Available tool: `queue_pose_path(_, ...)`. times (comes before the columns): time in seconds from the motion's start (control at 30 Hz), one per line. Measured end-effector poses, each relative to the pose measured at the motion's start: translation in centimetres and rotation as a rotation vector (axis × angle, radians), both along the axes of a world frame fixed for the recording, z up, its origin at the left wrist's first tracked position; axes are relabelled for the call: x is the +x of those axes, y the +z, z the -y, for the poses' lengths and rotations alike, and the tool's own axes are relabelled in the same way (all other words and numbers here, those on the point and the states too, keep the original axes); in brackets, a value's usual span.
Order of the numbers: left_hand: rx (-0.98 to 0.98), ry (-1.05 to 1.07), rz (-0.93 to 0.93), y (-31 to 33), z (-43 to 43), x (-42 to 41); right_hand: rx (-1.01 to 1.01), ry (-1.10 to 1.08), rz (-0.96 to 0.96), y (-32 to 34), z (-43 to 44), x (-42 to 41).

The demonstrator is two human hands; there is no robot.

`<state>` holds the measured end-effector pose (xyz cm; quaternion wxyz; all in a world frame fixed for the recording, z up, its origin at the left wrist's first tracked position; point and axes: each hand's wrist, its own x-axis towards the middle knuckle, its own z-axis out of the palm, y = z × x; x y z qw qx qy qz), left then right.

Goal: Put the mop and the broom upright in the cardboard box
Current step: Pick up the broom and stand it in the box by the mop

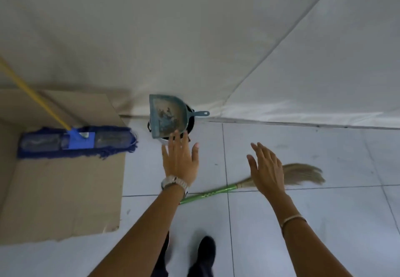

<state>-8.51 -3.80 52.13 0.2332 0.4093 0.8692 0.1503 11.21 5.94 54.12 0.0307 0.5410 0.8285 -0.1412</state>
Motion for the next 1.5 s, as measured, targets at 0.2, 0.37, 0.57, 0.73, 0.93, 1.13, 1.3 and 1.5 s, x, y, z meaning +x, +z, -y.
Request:
queue_pose_path(0.2, -0.238, 0.182, 0.149, -18.1, 1.7, 2.9, -0.239, 0.214, 0.213, -19.1, -3.1, 2.8)
queue_pose_path(0.37, -0.295, 0.373, 0.23, -31.3, 4.1, 5.4, -0.334, 0.446, 0.281, -33.0, -3.5, 4.0)
queue_pose_path(0.57, -0.282, 1.245, 0.81, -45.3, 6.0, 9.7, -0.462, 0.527, 0.345, -45.7, -2.1, 6.3)
queue_pose_path(0.73, -0.066, 1.747, 1.203, -52.7, 8.0, 10.6, -0.567, 0.614, 0.399, -52.0, -1.0, 7.3)
queue_pose_path(0.93, 0.176, 1.83, 1.266, -55.2, 8.9, 8.9, -0.577, 0.64, 0.382, -54.8, -0.8, 5.6)
queue_pose_path(1.13, 0.62, 1.755, 1.248, -49.6, 5.5, 7.5, -0.637, 0.448, 0.235, -51.5, -3.1, 2.7)
queue_pose_path(1.3, 0.757, 1.579, 1.174, -41.3, 1.3, 4.5, -0.657, 0.329, 0.183, -45.2, -6.5, -0.2)
queue_pose_path(1.5, 0.862, 1.253, 0.995, -29.3, -2.7, -1.3, -0.657, 0.268, -0.028, -34.8, -9.4, -3.8)
